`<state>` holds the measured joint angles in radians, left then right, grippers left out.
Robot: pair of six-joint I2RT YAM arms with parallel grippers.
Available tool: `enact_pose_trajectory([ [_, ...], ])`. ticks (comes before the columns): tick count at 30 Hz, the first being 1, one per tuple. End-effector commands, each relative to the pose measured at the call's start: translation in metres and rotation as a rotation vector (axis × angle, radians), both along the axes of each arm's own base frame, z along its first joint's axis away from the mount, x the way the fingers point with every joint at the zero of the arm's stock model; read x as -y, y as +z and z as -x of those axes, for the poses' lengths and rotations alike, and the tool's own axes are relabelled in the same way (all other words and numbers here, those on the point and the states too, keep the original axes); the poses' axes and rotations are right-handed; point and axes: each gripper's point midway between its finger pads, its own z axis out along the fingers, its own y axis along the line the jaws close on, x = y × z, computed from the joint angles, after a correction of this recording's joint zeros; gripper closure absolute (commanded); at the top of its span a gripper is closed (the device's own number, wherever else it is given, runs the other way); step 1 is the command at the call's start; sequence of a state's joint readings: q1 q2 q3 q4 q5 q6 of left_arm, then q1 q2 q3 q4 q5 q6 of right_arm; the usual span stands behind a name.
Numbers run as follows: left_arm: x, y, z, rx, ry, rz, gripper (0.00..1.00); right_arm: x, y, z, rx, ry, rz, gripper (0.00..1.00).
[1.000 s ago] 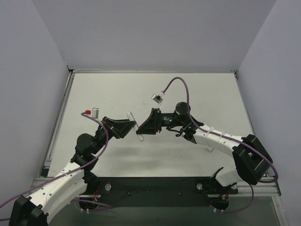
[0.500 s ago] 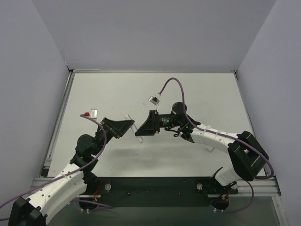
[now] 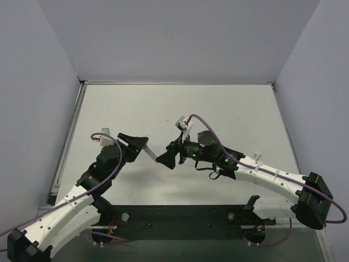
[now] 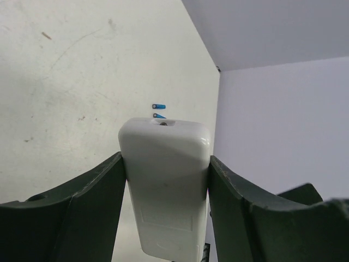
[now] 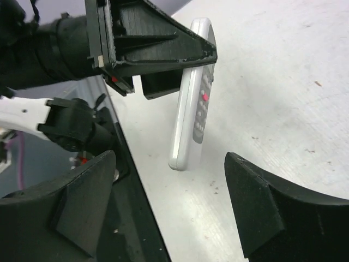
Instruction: Load the batteries into the remote control
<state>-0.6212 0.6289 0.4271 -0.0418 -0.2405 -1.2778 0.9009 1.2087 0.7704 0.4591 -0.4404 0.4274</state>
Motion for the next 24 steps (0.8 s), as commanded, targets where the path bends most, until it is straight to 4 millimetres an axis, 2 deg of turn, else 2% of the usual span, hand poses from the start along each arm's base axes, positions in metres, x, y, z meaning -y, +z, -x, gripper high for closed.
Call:
enact_pose_trajectory([
  [1,-0.008,-0.004,-0.008,-0.137,0.106,-0.024,1.0,0.013,-0.029,-0.021,0.156,-0.158,0.196,0.27],
  [3,-0.004,-0.007,-0.01,-0.148,0.101,-0.026,1.0,0.007,-0.034,-0.017,0.179,-0.157,0.23,0.28],
  [12,-0.001,-0.005,-0.01,-0.132,0.135,0.024,1.0,0.002,-0.053,-0.031,0.16,-0.301,0.281,0.39],
  [17,0.001,-0.008,-0.008,-0.14,0.132,0.055,1.0,-0.004,-0.054,-0.032,0.167,-0.287,0.272,0.43],
  [22,0.005,-0.013,-0.006,-0.146,0.108,0.063,1.0,-0.014,-0.05,-0.029,0.19,-0.23,0.253,0.56],
  [24,0.006,-0.014,-0.006,-0.148,0.101,0.063,1.0,-0.019,-0.048,-0.025,0.192,-0.196,0.239,0.58],
])
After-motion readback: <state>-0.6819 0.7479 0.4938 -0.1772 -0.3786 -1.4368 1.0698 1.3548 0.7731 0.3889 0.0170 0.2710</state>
